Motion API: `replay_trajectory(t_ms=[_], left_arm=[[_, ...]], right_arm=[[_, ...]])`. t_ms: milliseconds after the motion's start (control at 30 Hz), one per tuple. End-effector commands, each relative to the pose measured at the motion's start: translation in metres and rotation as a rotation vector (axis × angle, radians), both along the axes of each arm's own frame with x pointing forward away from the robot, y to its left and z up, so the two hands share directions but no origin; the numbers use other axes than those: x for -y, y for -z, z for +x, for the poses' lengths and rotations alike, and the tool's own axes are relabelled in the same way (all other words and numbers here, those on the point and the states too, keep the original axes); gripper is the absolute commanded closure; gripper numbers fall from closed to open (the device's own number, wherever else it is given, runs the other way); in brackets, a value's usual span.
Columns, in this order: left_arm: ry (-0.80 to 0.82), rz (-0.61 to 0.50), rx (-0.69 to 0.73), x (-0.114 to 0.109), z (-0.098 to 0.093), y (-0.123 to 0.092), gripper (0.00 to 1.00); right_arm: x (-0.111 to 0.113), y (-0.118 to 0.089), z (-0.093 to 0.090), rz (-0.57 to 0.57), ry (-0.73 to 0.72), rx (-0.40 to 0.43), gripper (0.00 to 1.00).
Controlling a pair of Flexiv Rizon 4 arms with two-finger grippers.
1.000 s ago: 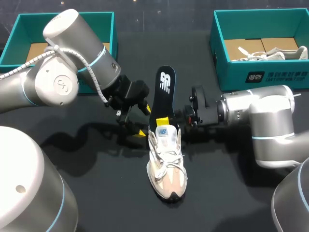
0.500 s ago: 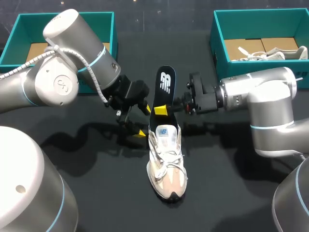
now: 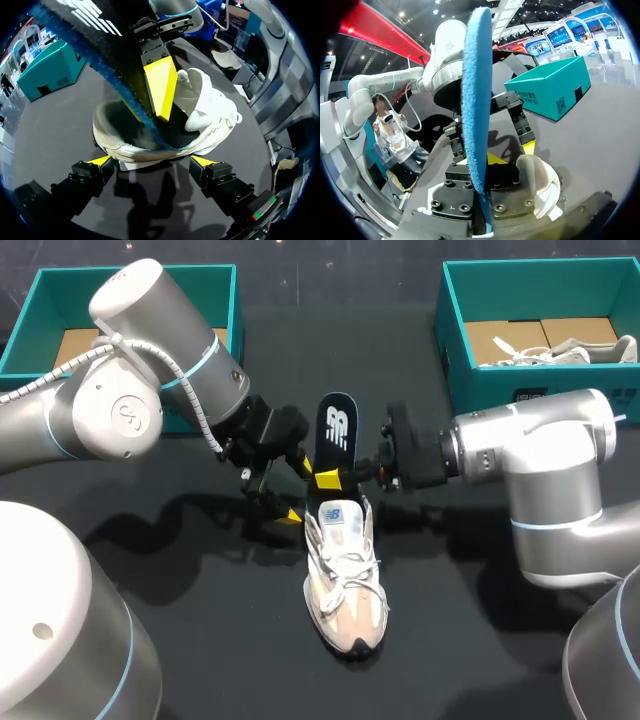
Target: Take the shoe out of the shoebox, open the shoe tongue, remove and reinsert the insole, then place the shoe into the shoebox
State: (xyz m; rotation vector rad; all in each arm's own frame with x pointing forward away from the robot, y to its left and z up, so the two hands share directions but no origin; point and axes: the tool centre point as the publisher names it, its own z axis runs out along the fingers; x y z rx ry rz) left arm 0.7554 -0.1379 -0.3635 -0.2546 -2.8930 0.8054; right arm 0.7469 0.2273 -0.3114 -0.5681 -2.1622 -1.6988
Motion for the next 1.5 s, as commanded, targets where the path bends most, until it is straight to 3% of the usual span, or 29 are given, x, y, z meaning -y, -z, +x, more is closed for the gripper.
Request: replay_trajectory(t_ms=[33, 267, 433, 467, 567, 1200, 1333, 1367, 1400, 1433, 1500], left_arm=[[0.000, 0.002, 0.001, 0.000, 0.000, 0.000, 0.00], [0.000, 0.002, 0.001, 0.000, 0.000, 0.000, 0.00], [0.000, 0.002, 0.001, 0.000, 0.000, 0.000, 0.00], [0.000, 0.002, 0.001, 0.000, 0.000, 0.000, 0.00], [0.000, 0.002, 0.001, 0.000, 0.000, 0.000, 0.00], [0.000, 0.002, 0.001, 0.000, 0.000, 0.000, 0.00], [0.000, 0.002, 0.001, 0.000, 0.000, 0.000, 0.00], [0.000, 0.002, 0.001, 0.000, 0.000, 0.000, 0.00], [0.000, 0.002, 0.001, 0.000, 0.000, 0.000, 0.00], [0.000, 0.002, 0.001, 0.000, 0.000, 0.000, 0.00], [0.000, 0.002, 0.001, 0.000, 0.000, 0.000, 0.00]], right_arm=[[0.001, 0.009, -0.015, -0.004, 0.016, -0.015, 1.00], [0.005, 0.023, -0.029, -0.012, 0.035, -0.071, 1.00], [0.005, 0.020, -0.030, -0.014, 0.040, -0.070, 1.00], [0.005, 0.019, -0.029, -0.015, 0.039, -0.067, 0.84], [0.005, 0.014, -0.026, -0.022, 0.030, -0.053, 0.69], [0.011, -0.009, 0.003, -0.048, 0.022, 0.013, 0.67], [0.014, -0.008, 0.002, -0.035, 0.033, 0.009, 0.70], [0.014, -0.008, 0.002, -0.034, 0.035, 0.007, 0.75], [0.013, -0.008, 0.002, -0.033, 0.036, 0.005, 0.91], [0.012, -0.007, 0.003, -0.035, 0.034, 0.001, 1.00], [0.009, -0.006, 0.005, -0.043, 0.018, -0.015, 1.00]])
